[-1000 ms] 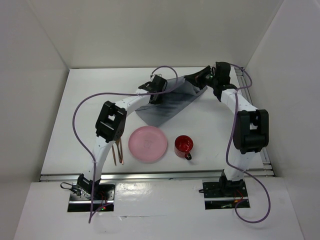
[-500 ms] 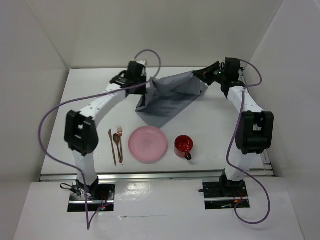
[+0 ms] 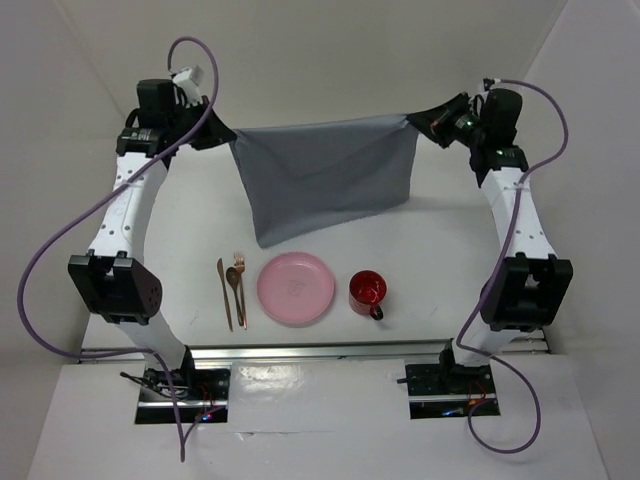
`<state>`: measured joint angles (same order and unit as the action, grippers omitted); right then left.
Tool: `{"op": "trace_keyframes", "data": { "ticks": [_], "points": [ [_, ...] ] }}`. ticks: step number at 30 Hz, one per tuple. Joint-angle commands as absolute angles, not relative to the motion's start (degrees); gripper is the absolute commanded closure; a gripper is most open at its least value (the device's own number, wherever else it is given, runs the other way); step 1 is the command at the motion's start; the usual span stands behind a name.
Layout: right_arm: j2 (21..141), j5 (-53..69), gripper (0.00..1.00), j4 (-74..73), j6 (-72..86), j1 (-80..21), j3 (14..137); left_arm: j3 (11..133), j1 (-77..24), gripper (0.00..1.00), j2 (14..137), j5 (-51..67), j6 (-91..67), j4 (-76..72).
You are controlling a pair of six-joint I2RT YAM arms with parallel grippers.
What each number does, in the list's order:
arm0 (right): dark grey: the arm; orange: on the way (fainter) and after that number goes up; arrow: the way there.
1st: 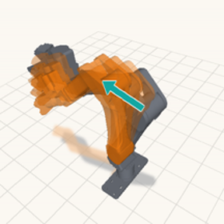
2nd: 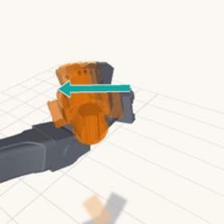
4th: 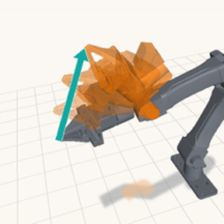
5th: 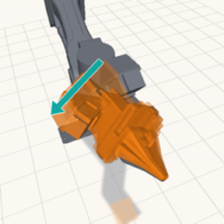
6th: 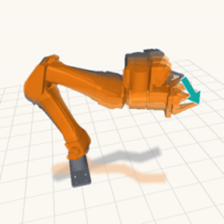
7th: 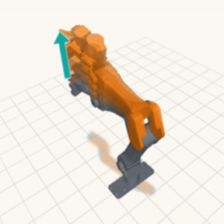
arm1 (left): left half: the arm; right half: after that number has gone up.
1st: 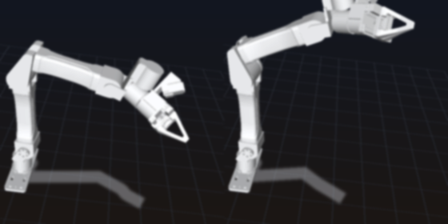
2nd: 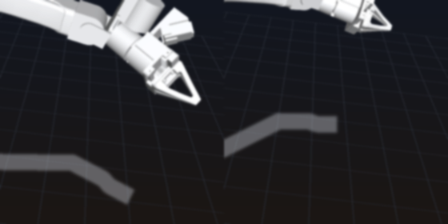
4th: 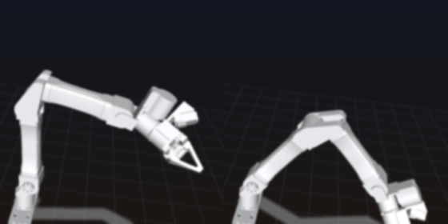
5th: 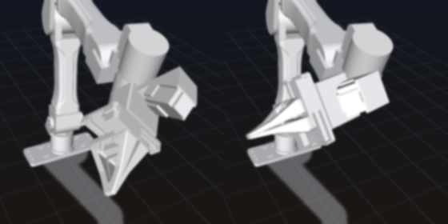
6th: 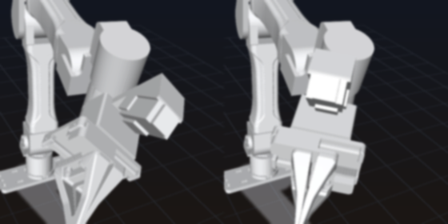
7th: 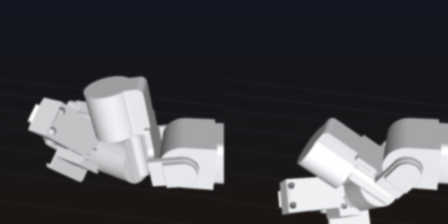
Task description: Set the dinner table for one person
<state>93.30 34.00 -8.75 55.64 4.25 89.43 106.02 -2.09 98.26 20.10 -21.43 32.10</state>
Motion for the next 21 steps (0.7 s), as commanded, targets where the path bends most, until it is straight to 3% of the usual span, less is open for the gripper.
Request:
{"op": "trace_keyframes", "data": {
  "ticks": [1,12,21],
  "points": [
    [87.3,34.9,1.0,-13.5,50.1,5.7,95.8,111.4,1.8,1.0,98.4,30.8,-23.2,32.2],
    [79.3,36.0,1.0,-20.4,46.9,6.9,99.0,109.0,10.6,1.0,89.2,41.0,-28.2,30.4],
    [82.3,35.9,1.0,-16.6,47.5,6.9,98.4,117.4,12.0,1.0,94.5,38.7,-27.4,37.6]
  ]
}}
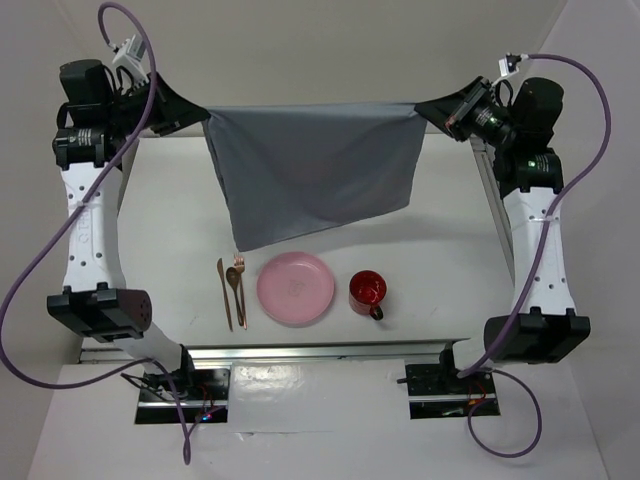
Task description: Set the dinner table for one person
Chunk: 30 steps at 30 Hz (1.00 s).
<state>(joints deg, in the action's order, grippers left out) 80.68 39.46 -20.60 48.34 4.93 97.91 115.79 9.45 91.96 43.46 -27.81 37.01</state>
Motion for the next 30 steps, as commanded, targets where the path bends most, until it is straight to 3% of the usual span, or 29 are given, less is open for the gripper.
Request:
{"op": "trace_keyframes", "data": {
  "ticks": [1,7,13,21,24,30],
  "points": [
    [83.5,36.4,1.0,-16.1,47.5,6.9,100.1,117.4,12.0,1.0,95.0,38.7,-28.0,37.0],
    [99.3,39.5,1.0,-12.2,48.1,6.9,109.8,125.7,11.5,1.0,105.5,38.7,-29.9,35.1],
    [108.9,44.7,1.0,1.5,55.2,8.1,113.5,139.3,11.0,1.0,117.6,40.7,-33.3,33.4],
    [120.3,46.5,1.0,5.0,59.0,9.1,126.3,141.9,12.7,1.0,122.8,46.0,-41.6,21.4],
    [117.1,47.6,1.0,7.3,59.0,10.2,120.5,140.4,13.2,1.0,121.5,48.1,-42.1,19.0],
    [103.7,48.3,1.0,9.5,53.7,10.2,95.3,113.2,13.2,1.0,109.8,50.7,-38.8,14.3]
  ]
}}
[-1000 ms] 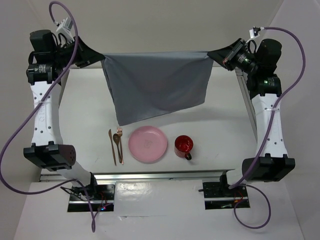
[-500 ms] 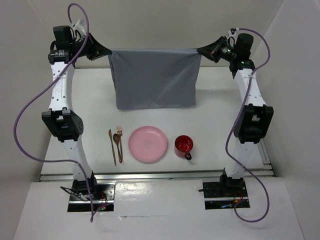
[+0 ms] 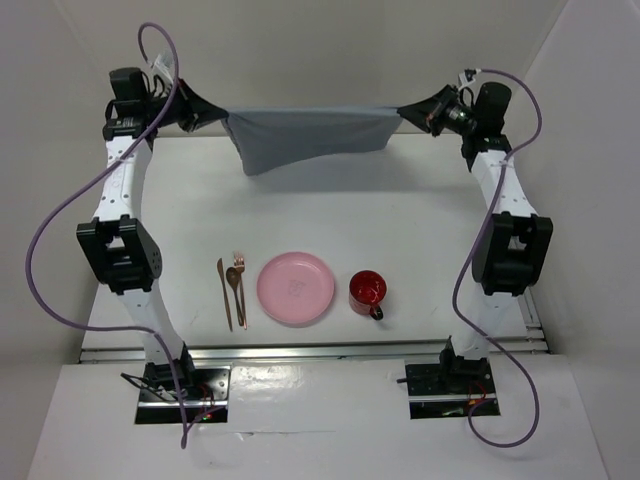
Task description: Set the dinner table for one person
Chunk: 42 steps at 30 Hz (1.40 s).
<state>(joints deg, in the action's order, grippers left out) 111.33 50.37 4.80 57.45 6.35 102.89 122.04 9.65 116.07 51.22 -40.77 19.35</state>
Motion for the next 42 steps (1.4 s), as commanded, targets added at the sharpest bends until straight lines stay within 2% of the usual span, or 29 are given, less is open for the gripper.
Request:
{"op": "trace_keyframes", "data": {
  "ticks": [1,3,4,5,8,9,11,13,15,16,17,18,19,20,21,23,24,32,42],
  "points": [
    [102.3,49.5,1.0,9.0,52.7,10.2,92.1,109.5,13.2,1.0,105.9,50.7,-37.4,15.8],
    [98.0,50.0,1.0,5.1,50.0,10.2,83.6,99.6,13.2,0.98,102.3,48.1,-35.0,18.8],
    [96.4,50.0,0.96,3.7,47.4,10.2,80.6,96.4,13.2,0.64,100.5,47.2,-33.0,20.2],
    [94.8,51.1,0.69,3.1,46.2,10.2,77.4,93.4,13.2,0.42,98.7,46.2,-31.7,21.8],
    [88.3,50.3,0.16,-2.2,39.9,10.2,62.9,81.9,13.7,0.0,92.3,41.5,-28.7,27.9],
    [84.3,45.1,0.08,-9.7,34.8,10.2,59.7,81.9,14.5,0.0,90.3,38.2,-26.7,31.8],
    [82.0,42.8,0.06,-13.1,34.1,10.2,57.3,83.0,15.0,0.0,90.3,35.3,-26.0,34.8],
    [80.1,35.7,0.06,-16.0,33.4,10.2,56.0,85.9,13.1,0.0,90.3,31.7,-25.4,36.6],
    [78.7,31.4,0.08,-18.4,33.9,10.2,56.0,87.6,10.9,0.08,91.9,27.4,-24.8,37.4],
    [78.1,28.8,0.11,-18.4,34.4,9.6,57.0,88.9,9.7,0.18,92.9,27.4,-24.3,37.4],
    [78.1,27.6,0.16,-19.0,34.5,9.6,57.7,89.6,7.1,0.49,94.1,26.6,-24.3,37.4],
    [79.1,25.1,0.36,-19.7,34.5,8.8,58.6,90.3,5.7,0.68,97.1,24.9,-24.3,38.3],
    [80.1,23.5,0.47,-20.4,34.5,7.9,59.8,91.2,4.4,0.88,99.0,24.3,-24.8,38.9],
    [81.3,22.0,0.6,-21.5,34.5,6.2,62.6,93.1,1.9,1.0,100.9,24.3,-24.8,39.5],
    [84.3,20.3,0.83,-22.8,34.5,4.2,64.1,93.8,0.6,1.0,102.6,22.7,-25.3,39.6],
    [87.8,19.1,0.96,-24.1,33.9,2.4,68.1,95.0,-2.5,1.0,107.5,20.9,-25.3,39.6],
    [91.6,19.1,1.0,-24.8,33.9,1.4,69.3,95.8,-3.2,1.0,109.0,18.6,-25.3,39.6],
    [106.7,10.9,1.0,-27.5,32.5,-6.2,77.3,93.8,-6.1,1.0,115.9,13.5,-27.2,39.6],
    [104.5,4.5,1.0,-26.8,35.8,-8.8,66.2,87.5,-6.1,1.0,117.7,10.1,-27.8,39.1]
  ]
}}
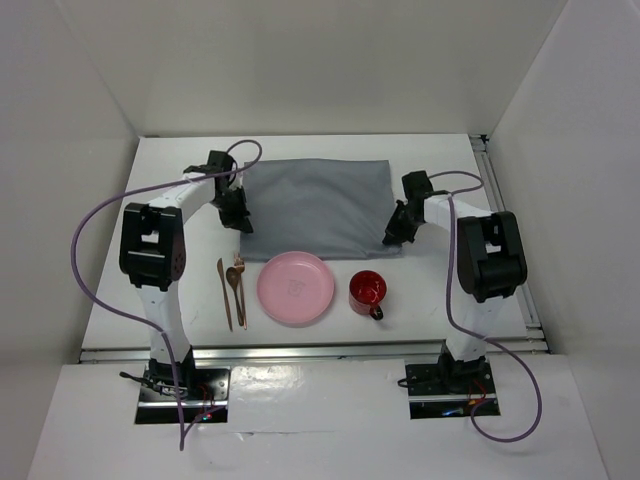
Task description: Set the dinner table for one person
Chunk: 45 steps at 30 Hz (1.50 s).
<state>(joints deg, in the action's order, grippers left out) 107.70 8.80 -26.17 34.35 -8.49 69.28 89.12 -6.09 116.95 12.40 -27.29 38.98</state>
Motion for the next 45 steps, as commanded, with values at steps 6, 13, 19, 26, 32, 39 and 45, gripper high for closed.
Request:
{"op": "trace_keyframes", "data": {
  "ticks": [6,13,19,26,32,39,45],
  "points": [
    [102.6,3.4,1.0,-25.5,37.8,-9.3,60.6,84.3,-6.1,1.0,117.2,9.0,-27.8,38.6],
    [102.0,3.4,1.0,-25.5,37.3,-9.3,60.1,81.8,-6.1,1.0,116.0,7.4,-27.8,38.1],
    [103.8,3.4,1.0,-26.0,36.7,-9.3,63.1,79.2,-6.1,1.0,114.9,5.5,-28.9,37.5],
    [101.8,3.4,1.0,-29.0,36.2,-9.8,66.9,80.0,-6.1,1.0,112.8,5.5,-28.3,38.1],
    [94.5,4.1,0.8,-33.0,34.5,-10.4,73.6,84.3,-6.6,1.0,108.6,4.3,-27.2,40.9],
    [86.8,4.1,0.4,-39.6,31.9,-13.5,79.4,89.6,-8.9,0.79,101.6,3.5,-26.5,45.9],
    [77.4,4.1,0.24,-44.7,34.1,-18.4,70.4,80.2,-12.5,0.52,90.1,6.0,-27.8,45.5]
  ]
}}
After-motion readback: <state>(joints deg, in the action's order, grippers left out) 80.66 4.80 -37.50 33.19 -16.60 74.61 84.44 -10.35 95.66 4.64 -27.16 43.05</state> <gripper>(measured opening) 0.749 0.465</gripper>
